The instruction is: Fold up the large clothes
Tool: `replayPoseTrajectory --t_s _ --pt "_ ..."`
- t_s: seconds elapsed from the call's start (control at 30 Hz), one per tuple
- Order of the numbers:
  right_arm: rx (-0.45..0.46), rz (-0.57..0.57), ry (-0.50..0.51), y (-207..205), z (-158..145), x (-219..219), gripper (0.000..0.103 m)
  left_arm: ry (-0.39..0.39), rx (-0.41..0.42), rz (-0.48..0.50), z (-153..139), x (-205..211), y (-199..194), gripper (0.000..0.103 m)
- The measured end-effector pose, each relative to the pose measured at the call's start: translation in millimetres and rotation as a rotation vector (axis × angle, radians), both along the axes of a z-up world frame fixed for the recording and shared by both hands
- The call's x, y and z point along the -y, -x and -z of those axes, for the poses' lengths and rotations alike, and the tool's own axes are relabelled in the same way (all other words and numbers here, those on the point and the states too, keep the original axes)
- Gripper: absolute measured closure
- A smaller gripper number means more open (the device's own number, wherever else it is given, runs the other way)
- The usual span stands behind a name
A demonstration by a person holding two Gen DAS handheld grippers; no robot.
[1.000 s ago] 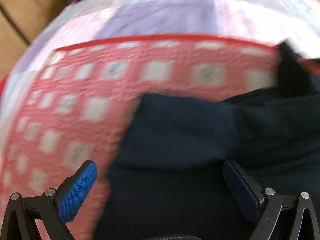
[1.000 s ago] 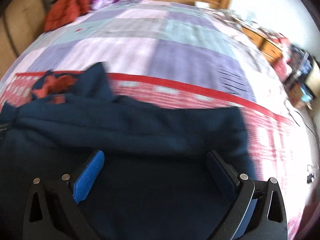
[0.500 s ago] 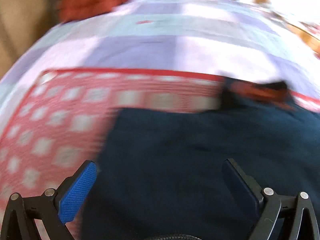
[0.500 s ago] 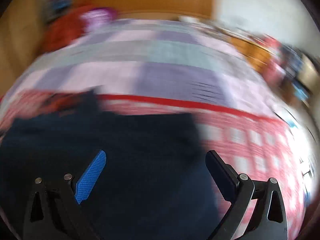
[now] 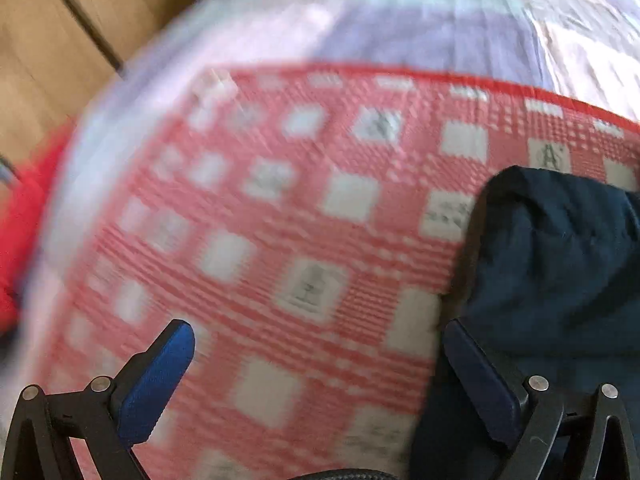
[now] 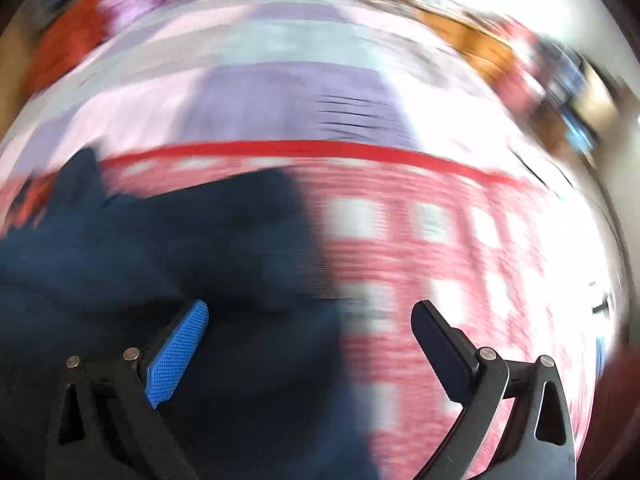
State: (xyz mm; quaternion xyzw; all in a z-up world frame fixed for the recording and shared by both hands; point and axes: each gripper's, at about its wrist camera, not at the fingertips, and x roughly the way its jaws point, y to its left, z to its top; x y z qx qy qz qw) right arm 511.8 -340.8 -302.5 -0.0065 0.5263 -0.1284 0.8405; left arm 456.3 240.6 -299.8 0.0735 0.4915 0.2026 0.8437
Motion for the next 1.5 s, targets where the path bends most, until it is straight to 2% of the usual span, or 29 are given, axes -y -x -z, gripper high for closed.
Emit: replayPoseTrajectory --t_s 0.03,0.1,0.17,0.23,0.27,0.37,0.43,0.47,0.5,0.57,0.6,0.67,0.73,0.8,0.87,0.9,0.97,1.03,1.1,1.17,1.2,1.27,1.3,1.33,1.37,1.4,1.43,1.5 --pt "0.029 -0.013 0.024 7 -8 -2 0.001 0.028 0.033 0.024 -7 9 4 0.0" --pt "0.073 -0.085 -0.038 16 -18 -20 0.001 0.177 0.107 0.114 -21 37 13 0.0" --pt "0.102 -0.2 -0.112 26 -24 -60 0.001 0.233 0.142 0.216 -29 82 24 0.0" --pt "0.119 -0.344 -0.231 48 -28 -114 0.001 0.309 0.146 0.315 -30 130 44 0.0" --pt "0.119 -0.401 -0.254 58 -28 -137 0.001 0.343 0.144 0.375 -29 155 60 0.0" --pt "0.131 -0.676 -0.169 119 -26 -214 0.001 0.327 0.133 0.516 -21 205 111 0.0" --pt "0.13 -0.8 -0.077 167 -12 -231 0.001 0.26 0.121 0.574 -7 217 147 0.0" --pt "0.122 -0.808 -0.058 177 -6 -224 0.001 0.236 0.12 0.58 0 210 157 0.0" --pt "0.126 -0.789 -0.044 190 0 -204 0.001 0.234 0.123 0.569 8 198 168 0.0" --pt "0.146 -0.666 -0.023 203 7 -153 0.001 0.203 0.144 0.524 13 163 181 0.0" --pt "0.145 -0.577 -0.022 205 7 -121 0.001 0.175 0.139 0.474 16 140 185 0.0" --pt "0.123 -0.393 -0.09 207 6 -54 0.001 0.189 0.129 0.409 17 96 182 0.0" --pt "0.086 -0.188 -0.036 209 1 9 0.001 0.182 0.114 0.376 15 74 184 0.0" --pt "0.087 -0.075 -0.007 218 -9 37 0.001 0.125 0.092 0.302 13 68 181 0.0" --pt "0.134 -0.094 -0.009 234 -24 26 0.001 0.165 0.128 0.24 1 66 183 0.0" --pt "0.159 -0.135 -0.033 240 -29 10 0.001 0.225 0.174 0.238 -8 72 187 0.0" --pt "0.181 -0.276 -0.081 249 -31 -41 0.001 0.28 0.215 0.279 -16 100 194 0.0" --pt "0.164 -0.482 -0.107 266 -25 -115 0.001 0.303 0.222 0.358 -12 136 198 0.0" --pt "0.147 -0.621 -0.095 275 -14 -167 0.001 0.289 0.204 0.435 -2 166 200 0.0" --pt "0.136 -0.676 -0.039 287 -1 -186 0.001 0.233 0.173 0.463 10 176 205 0.0" --pt "0.134 -0.655 -0.022 288 4 -176 0.001 0.211 0.16 0.452 17 169 206 0.0" --pt "0.127 -0.517 -0.033 286 10 -123 0.001 0.21 0.148 0.36 28 133 207 0.0" --pt "0.115 -0.412 -0.035 287 12 -85 0.001 0.217 0.147 0.31 30 116 208 0.0" --pt "0.093 -0.299 -0.04 289 16 -38 0.0 0.274 0.154 0.278 31 91 211 0.0" --pt "0.072 -0.213 -0.045 294 17 -5 0.0 0.264 0.143 0.243 31 75 213 0.0" --pt "0.039 -0.127 -0.024 300 17 25 0.0 0.159 0.115 0.2 32 66 211 0.0" --pt "0.029 -0.066 0.007 312 12 53 0.0 0.12 0.099 0.176 32 56 211 0.0" --pt "0.025 -0.01 0.078 333 -2 80 0.001 0.141 0.076 0.084 29 30 215 0.0"
